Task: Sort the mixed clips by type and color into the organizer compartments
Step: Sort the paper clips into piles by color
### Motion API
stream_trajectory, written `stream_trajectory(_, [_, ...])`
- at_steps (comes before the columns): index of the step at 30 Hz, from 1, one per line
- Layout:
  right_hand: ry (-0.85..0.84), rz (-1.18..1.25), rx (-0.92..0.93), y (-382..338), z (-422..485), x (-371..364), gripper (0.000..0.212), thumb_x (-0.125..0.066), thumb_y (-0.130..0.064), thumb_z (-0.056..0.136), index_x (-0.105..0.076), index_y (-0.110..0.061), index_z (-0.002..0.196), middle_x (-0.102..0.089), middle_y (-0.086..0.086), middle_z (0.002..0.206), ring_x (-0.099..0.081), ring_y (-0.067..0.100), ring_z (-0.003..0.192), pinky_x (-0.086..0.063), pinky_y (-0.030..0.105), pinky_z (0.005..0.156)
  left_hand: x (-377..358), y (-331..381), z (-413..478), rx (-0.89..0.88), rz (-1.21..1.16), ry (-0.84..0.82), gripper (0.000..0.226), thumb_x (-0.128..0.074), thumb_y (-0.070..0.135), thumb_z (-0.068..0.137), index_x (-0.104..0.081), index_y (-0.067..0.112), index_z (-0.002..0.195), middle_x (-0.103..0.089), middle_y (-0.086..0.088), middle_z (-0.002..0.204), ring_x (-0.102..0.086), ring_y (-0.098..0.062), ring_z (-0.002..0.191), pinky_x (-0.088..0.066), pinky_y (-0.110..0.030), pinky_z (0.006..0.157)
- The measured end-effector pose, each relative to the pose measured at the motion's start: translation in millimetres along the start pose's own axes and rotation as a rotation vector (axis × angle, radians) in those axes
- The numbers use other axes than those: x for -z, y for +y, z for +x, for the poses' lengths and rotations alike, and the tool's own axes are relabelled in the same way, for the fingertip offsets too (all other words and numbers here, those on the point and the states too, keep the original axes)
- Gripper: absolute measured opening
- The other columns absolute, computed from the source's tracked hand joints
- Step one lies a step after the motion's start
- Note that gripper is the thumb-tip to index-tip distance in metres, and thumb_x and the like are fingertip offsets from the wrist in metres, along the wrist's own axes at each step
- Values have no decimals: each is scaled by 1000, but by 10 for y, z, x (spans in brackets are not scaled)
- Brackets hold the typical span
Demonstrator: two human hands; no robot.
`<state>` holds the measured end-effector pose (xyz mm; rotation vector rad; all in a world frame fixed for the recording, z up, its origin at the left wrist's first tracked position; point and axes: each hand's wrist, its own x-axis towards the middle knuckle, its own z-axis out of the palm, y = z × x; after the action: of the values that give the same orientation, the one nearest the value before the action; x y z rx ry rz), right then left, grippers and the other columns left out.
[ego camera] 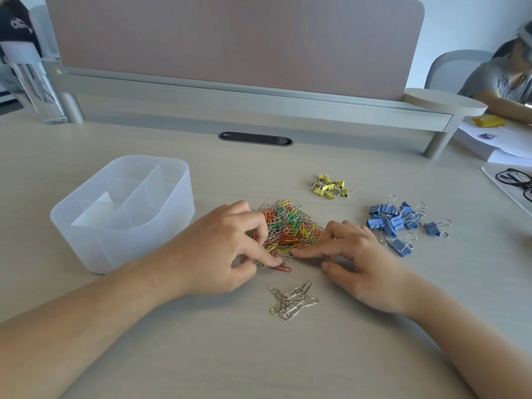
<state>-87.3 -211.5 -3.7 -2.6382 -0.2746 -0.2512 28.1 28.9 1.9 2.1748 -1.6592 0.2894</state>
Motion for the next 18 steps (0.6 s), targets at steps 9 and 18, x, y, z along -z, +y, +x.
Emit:
stream_trajectory(9, [-45,-12,119,-52,-14,11,59,-44,-6,77,-67,-46,115,-55,-37,124,-45,6,97,-34,33,89,27,0,2,-28,-25,21,41,-60,10,80,-76,42,100,-51,16,86,-37,-7,80,-36,-18,69])
stream_trajectory(18, [-68,85,123,2,-45,78,57,-44,-3,69,-76,-41,98,-64,-40,104,-46,9,86,-36,23,81,22,-34,7,26,69,29,38,-46,24,84,-75,44,98,-47,21,84,-35,-8,77,-33,-20,66])
